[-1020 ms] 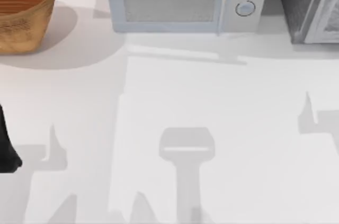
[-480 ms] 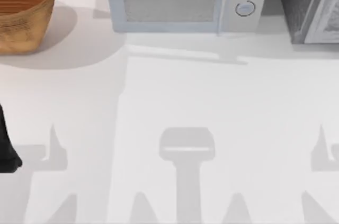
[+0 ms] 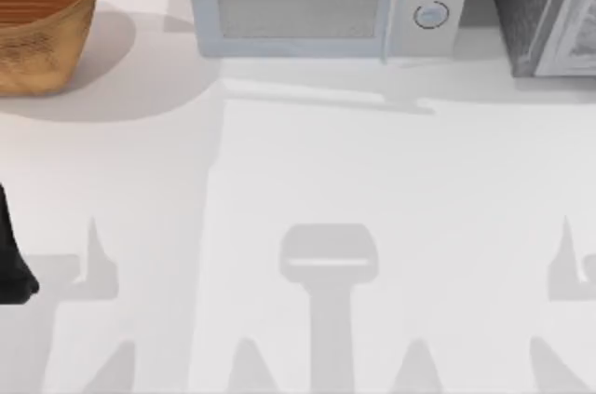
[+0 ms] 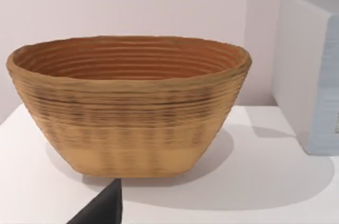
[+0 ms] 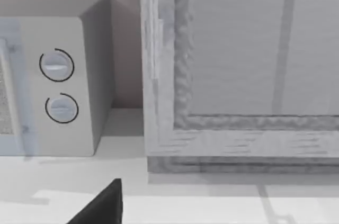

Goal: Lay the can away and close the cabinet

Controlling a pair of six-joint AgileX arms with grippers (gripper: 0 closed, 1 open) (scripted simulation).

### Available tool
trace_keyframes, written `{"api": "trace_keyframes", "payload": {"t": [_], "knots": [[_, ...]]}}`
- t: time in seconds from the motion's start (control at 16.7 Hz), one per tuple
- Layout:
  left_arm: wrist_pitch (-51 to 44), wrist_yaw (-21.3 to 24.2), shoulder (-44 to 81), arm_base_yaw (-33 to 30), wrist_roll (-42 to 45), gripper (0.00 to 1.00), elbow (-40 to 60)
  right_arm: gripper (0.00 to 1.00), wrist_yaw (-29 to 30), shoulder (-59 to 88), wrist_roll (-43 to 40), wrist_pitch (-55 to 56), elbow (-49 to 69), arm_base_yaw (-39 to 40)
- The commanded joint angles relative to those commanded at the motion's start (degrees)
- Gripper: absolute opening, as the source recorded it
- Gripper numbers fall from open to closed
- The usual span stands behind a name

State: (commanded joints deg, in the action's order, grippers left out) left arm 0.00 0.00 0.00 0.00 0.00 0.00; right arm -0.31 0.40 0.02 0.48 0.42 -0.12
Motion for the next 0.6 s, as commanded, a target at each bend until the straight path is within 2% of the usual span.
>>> {"api": "trace_keyframes", "payload": {"t": [0.3,0.6], "knots": [[0.00,0.00,0.00,0.00,0.00,1.00,0.00,1.00,-5.79,7.14,0.17,7.98,3.62,-5.70],[0.00,0.00,0.00,0.00,0.00,1.00,0.00,1.00,-16.73,24.11,0.34,20.62,7.33,-16.80]]}}
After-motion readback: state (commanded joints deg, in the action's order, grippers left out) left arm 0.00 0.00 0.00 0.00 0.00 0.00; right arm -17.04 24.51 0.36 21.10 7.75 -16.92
